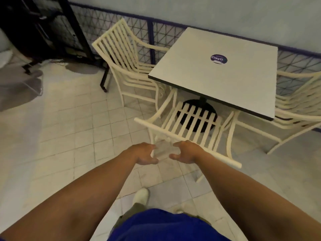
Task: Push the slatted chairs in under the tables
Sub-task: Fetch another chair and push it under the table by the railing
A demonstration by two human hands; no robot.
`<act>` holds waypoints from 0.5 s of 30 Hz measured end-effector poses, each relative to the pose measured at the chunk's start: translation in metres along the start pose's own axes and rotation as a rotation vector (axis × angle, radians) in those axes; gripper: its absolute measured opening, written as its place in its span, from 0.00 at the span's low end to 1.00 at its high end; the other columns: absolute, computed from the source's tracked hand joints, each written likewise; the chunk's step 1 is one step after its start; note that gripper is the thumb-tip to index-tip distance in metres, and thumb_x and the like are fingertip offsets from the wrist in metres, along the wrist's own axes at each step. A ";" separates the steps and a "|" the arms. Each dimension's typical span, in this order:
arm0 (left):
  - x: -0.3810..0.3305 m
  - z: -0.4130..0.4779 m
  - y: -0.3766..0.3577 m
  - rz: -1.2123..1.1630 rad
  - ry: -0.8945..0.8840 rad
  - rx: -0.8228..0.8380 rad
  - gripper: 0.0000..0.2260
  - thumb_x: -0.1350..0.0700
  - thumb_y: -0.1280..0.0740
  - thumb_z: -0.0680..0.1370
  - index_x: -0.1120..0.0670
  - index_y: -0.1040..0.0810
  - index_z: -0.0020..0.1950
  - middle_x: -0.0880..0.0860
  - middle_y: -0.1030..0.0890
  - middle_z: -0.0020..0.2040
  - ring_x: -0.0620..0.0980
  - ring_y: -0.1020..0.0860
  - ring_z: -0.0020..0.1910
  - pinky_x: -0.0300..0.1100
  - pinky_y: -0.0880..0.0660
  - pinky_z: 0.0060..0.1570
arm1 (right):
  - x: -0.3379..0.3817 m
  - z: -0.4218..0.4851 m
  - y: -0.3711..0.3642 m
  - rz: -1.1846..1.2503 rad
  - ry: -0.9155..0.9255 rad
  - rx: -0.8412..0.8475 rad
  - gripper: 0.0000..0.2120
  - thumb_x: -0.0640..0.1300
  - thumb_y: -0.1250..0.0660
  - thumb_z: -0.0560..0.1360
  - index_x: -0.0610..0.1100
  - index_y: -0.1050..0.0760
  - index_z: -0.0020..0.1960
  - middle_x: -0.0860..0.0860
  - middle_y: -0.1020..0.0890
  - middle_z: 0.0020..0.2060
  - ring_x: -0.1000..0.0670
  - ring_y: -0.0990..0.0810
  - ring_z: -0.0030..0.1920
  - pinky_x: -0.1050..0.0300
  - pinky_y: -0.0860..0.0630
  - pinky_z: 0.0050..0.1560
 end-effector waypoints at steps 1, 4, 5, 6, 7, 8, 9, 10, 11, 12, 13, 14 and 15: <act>0.004 -0.009 -0.008 -0.044 0.028 -0.012 0.35 0.36 0.34 0.76 0.48 0.40 0.79 0.54 0.31 0.74 0.55 0.29 0.69 0.49 0.30 0.64 | 0.008 0.001 -0.004 -0.028 0.037 0.034 0.37 0.70 0.39 0.72 0.51 0.36 0.75 0.48 0.28 0.69 0.45 0.29 0.67 0.50 0.31 0.64; 0.019 -0.038 -0.029 -0.190 0.111 -0.072 0.35 0.35 0.34 0.75 0.46 0.39 0.78 0.52 0.30 0.74 0.54 0.29 0.68 0.47 0.30 0.62 | 0.035 0.007 -0.018 -0.106 0.121 0.122 0.39 0.69 0.40 0.73 0.48 0.38 0.76 0.48 0.33 0.73 0.45 0.33 0.70 0.51 0.35 0.67; 0.027 -0.048 -0.034 -0.236 0.142 -0.097 0.35 0.35 0.34 0.75 0.45 0.40 0.78 0.51 0.30 0.74 0.53 0.29 0.68 0.47 0.30 0.62 | 0.046 0.009 -0.022 -0.129 0.145 0.151 0.39 0.69 0.40 0.73 0.47 0.39 0.76 0.47 0.34 0.74 0.45 0.35 0.72 0.51 0.37 0.68; 0.036 -0.058 -0.040 -0.273 0.180 -0.115 0.35 0.35 0.34 0.75 0.45 0.40 0.78 0.52 0.30 0.74 0.53 0.29 0.69 0.48 0.30 0.62 | 0.060 0.010 -0.026 -0.153 0.176 0.175 0.40 0.69 0.40 0.73 0.47 0.40 0.76 0.47 0.36 0.75 0.44 0.36 0.73 0.51 0.39 0.70; 0.048 -0.068 -0.045 -0.310 0.222 -0.130 0.36 0.35 0.34 0.75 0.46 0.40 0.79 0.52 0.31 0.75 0.54 0.29 0.69 0.49 0.30 0.63 | 0.075 0.013 -0.029 -0.177 0.212 0.196 0.40 0.69 0.40 0.73 0.47 0.40 0.76 0.47 0.37 0.76 0.44 0.38 0.73 0.51 0.40 0.71; 0.058 -0.077 -0.051 -0.346 0.257 -0.137 0.36 0.35 0.34 0.75 0.46 0.41 0.79 0.52 0.31 0.75 0.54 0.30 0.70 0.49 0.30 0.64 | 0.090 0.015 -0.031 -0.193 0.244 0.214 0.40 0.70 0.40 0.73 0.47 0.41 0.77 0.47 0.37 0.76 0.44 0.38 0.74 0.51 0.41 0.71; 0.068 -0.085 -0.055 -0.383 0.285 -0.142 0.36 0.35 0.34 0.75 0.46 0.41 0.79 0.52 0.32 0.75 0.54 0.30 0.70 0.50 0.31 0.65 | 0.104 0.018 -0.032 -0.204 0.277 0.222 0.40 0.69 0.39 0.73 0.46 0.41 0.77 0.48 0.37 0.76 0.45 0.38 0.74 0.51 0.41 0.71; 0.083 -0.095 -0.061 -0.427 0.320 -0.150 0.36 0.35 0.34 0.76 0.46 0.41 0.79 0.53 0.32 0.75 0.54 0.30 0.70 0.50 0.31 0.66 | 0.125 0.023 -0.032 -0.222 0.317 0.236 0.40 0.69 0.39 0.74 0.46 0.41 0.77 0.48 0.37 0.76 0.45 0.38 0.74 0.52 0.41 0.71; 0.089 -0.099 -0.063 -0.449 0.334 -0.150 0.35 0.36 0.34 0.76 0.47 0.40 0.79 0.53 0.32 0.75 0.54 0.30 0.70 0.50 0.31 0.66 | 0.134 0.026 -0.031 -0.221 0.334 0.242 0.40 0.68 0.39 0.74 0.46 0.41 0.77 0.47 0.37 0.76 0.45 0.38 0.73 0.52 0.40 0.70; 0.102 -0.106 -0.066 -0.482 0.359 -0.157 0.35 0.36 0.33 0.76 0.47 0.40 0.79 0.53 0.32 0.75 0.54 0.29 0.69 0.51 0.31 0.66 | 0.150 0.030 -0.032 -0.235 0.357 0.258 0.39 0.67 0.39 0.74 0.45 0.41 0.77 0.47 0.37 0.76 0.45 0.37 0.73 0.52 0.39 0.70; 0.116 -0.114 -0.070 -0.517 0.384 -0.165 0.35 0.36 0.33 0.76 0.47 0.39 0.79 0.53 0.32 0.75 0.54 0.29 0.69 0.51 0.31 0.67 | 0.167 0.035 -0.034 -0.251 0.381 0.275 0.39 0.67 0.39 0.75 0.45 0.41 0.77 0.47 0.37 0.76 0.45 0.37 0.73 0.52 0.38 0.70; 0.131 -0.121 -0.073 -0.550 0.408 -0.172 0.35 0.36 0.33 0.76 0.47 0.39 0.79 0.54 0.31 0.75 0.54 0.29 0.69 0.52 0.31 0.67 | 0.183 0.040 -0.036 -0.267 0.396 0.292 0.39 0.66 0.38 0.75 0.45 0.41 0.77 0.47 0.37 0.75 0.45 0.37 0.73 0.52 0.38 0.70; 0.145 -0.126 -0.075 -0.575 0.426 -0.180 0.35 0.37 0.33 0.76 0.48 0.39 0.78 0.54 0.31 0.75 0.55 0.29 0.69 0.52 0.31 0.67 | 0.198 0.046 -0.038 -0.272 0.405 0.307 0.39 0.66 0.38 0.75 0.45 0.41 0.77 0.46 0.36 0.75 0.45 0.36 0.72 0.51 0.37 0.70</act>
Point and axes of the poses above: each hand's wrist, its own z-axis towards the middle knuckle, its own y-axis out of the back of the hand, x = y × z, the point moved 10 cm from there along z, towards the middle knuckle
